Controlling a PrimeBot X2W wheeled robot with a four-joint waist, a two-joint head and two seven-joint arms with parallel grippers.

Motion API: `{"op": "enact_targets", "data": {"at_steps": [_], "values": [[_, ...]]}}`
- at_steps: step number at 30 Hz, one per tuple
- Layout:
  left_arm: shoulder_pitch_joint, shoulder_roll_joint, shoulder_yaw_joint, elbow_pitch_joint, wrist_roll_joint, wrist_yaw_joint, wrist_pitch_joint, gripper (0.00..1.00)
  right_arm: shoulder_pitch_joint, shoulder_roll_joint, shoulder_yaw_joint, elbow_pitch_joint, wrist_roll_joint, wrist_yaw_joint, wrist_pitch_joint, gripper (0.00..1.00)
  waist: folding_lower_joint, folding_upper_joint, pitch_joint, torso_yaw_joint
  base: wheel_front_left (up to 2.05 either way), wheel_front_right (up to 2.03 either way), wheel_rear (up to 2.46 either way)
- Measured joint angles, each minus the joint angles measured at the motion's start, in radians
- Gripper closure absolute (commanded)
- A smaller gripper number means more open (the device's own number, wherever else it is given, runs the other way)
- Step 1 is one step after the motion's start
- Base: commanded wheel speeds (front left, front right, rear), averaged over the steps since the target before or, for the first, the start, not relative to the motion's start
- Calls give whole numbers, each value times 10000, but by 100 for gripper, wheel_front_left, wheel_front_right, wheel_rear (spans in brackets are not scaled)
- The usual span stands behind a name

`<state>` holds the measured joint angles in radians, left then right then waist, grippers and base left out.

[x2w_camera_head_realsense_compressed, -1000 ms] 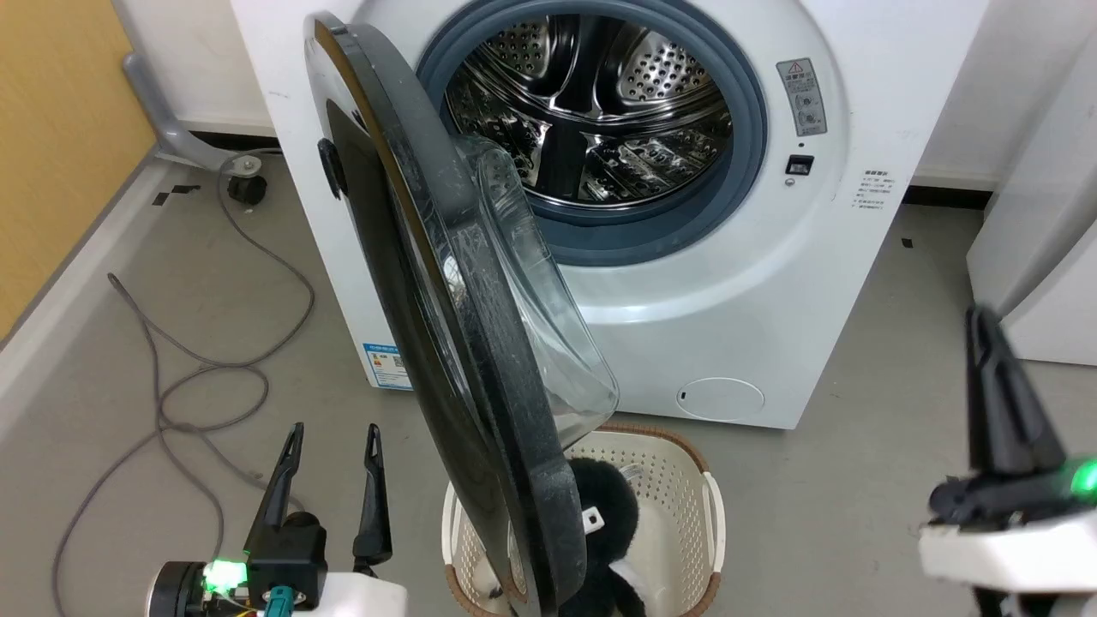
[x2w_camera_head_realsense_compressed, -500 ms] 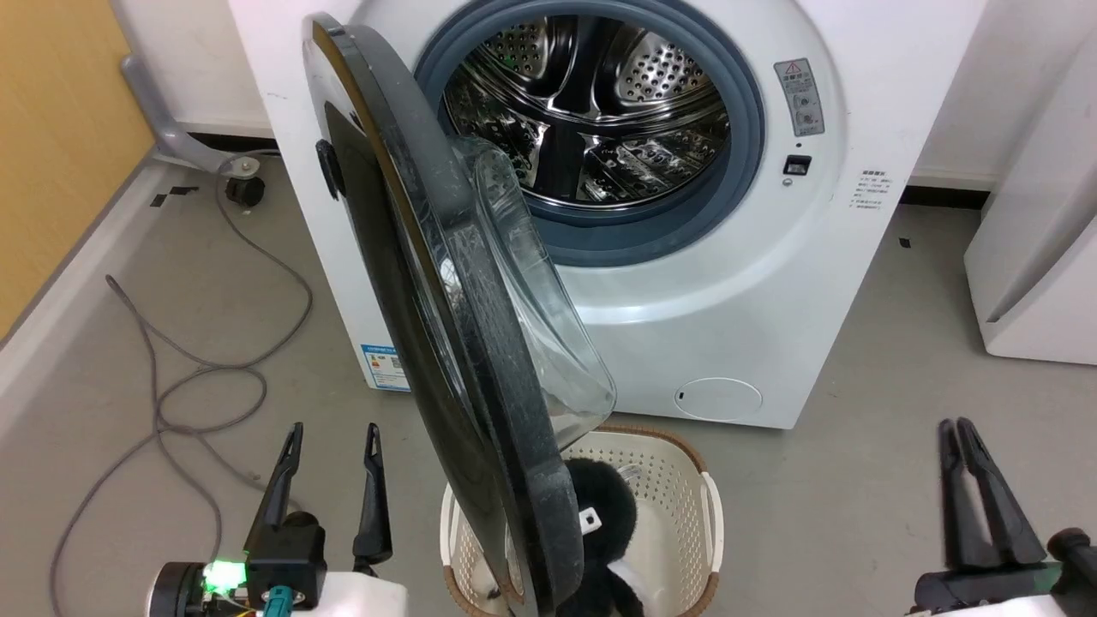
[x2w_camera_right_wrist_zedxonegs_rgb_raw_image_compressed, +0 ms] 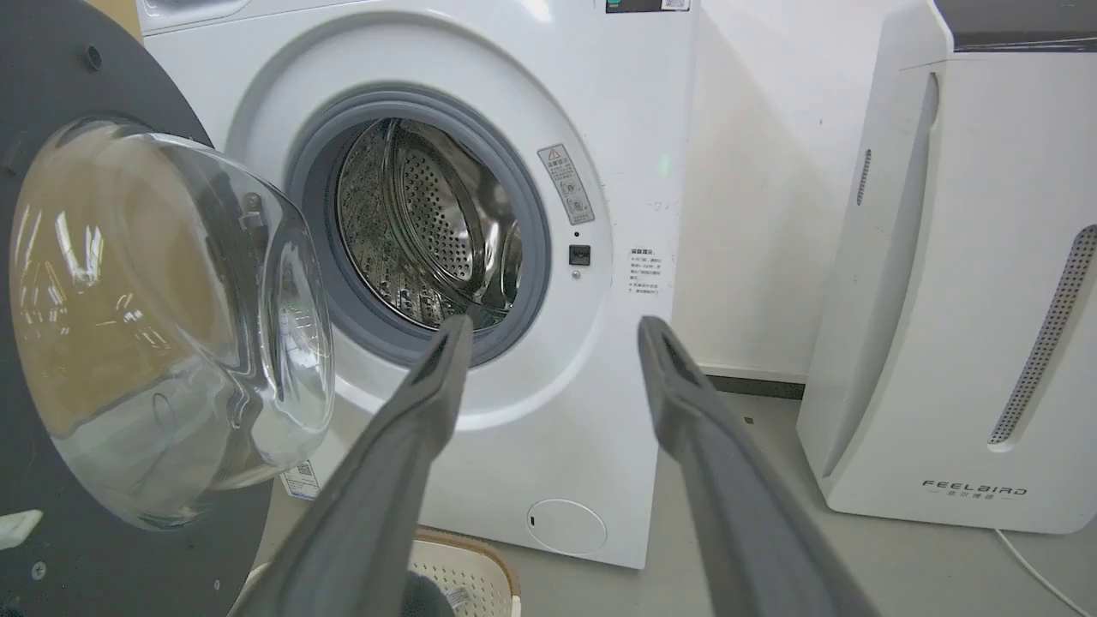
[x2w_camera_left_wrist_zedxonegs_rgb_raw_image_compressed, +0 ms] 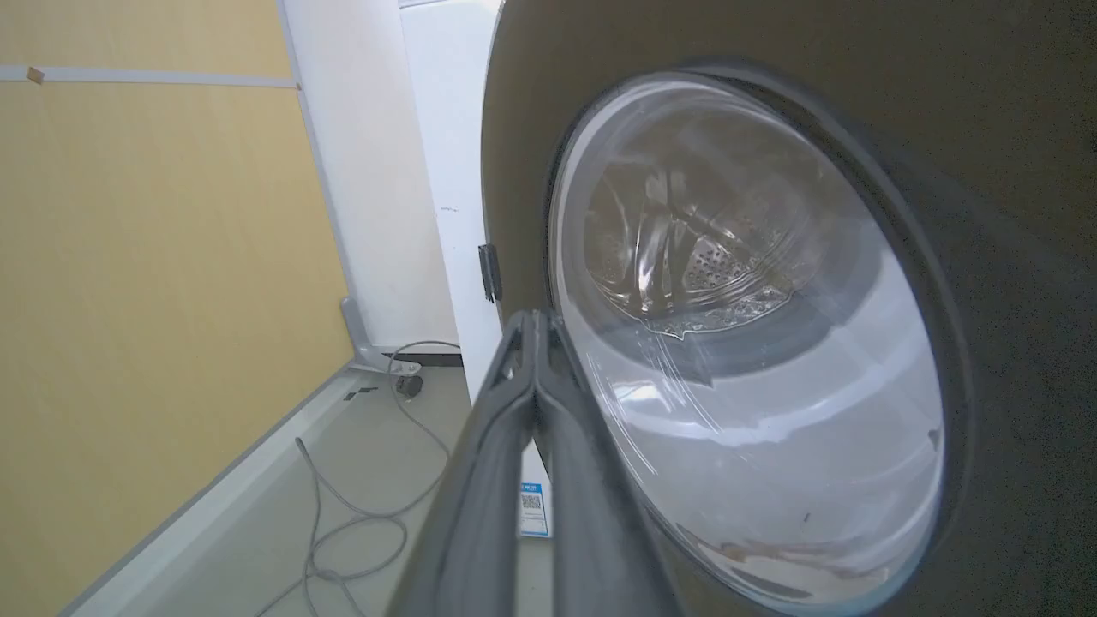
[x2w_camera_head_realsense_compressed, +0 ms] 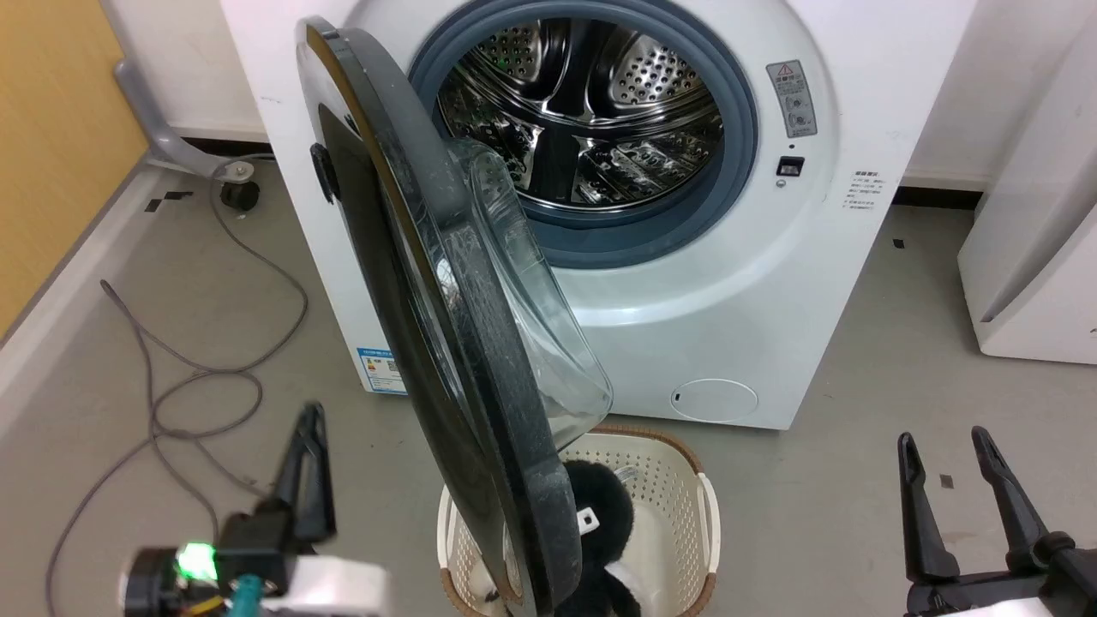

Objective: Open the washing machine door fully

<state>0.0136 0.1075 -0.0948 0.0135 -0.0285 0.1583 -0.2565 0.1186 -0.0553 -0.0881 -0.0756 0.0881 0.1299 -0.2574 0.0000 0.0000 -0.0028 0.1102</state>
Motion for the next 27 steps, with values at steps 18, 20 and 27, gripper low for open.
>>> {"op": "enact_targets", "data": {"at_steps": [18,20,27], "values": [[-1643,169,-1469,-3292,662,-533,-10,100,0,4,58,88,104,0,0,0,1,0,-62,-94,0,0,0],[-1722,180,-1873,-3400,800,-600,-12,100,0,6,86,104,104,0,0,0,1,0,-65,-104,0,0,0],[-1726,288,-3365,-3511,968,-1039,-10,100,1,6,128,113,105,0,0,0,1,0,-92,-102,0,0,0]]}}
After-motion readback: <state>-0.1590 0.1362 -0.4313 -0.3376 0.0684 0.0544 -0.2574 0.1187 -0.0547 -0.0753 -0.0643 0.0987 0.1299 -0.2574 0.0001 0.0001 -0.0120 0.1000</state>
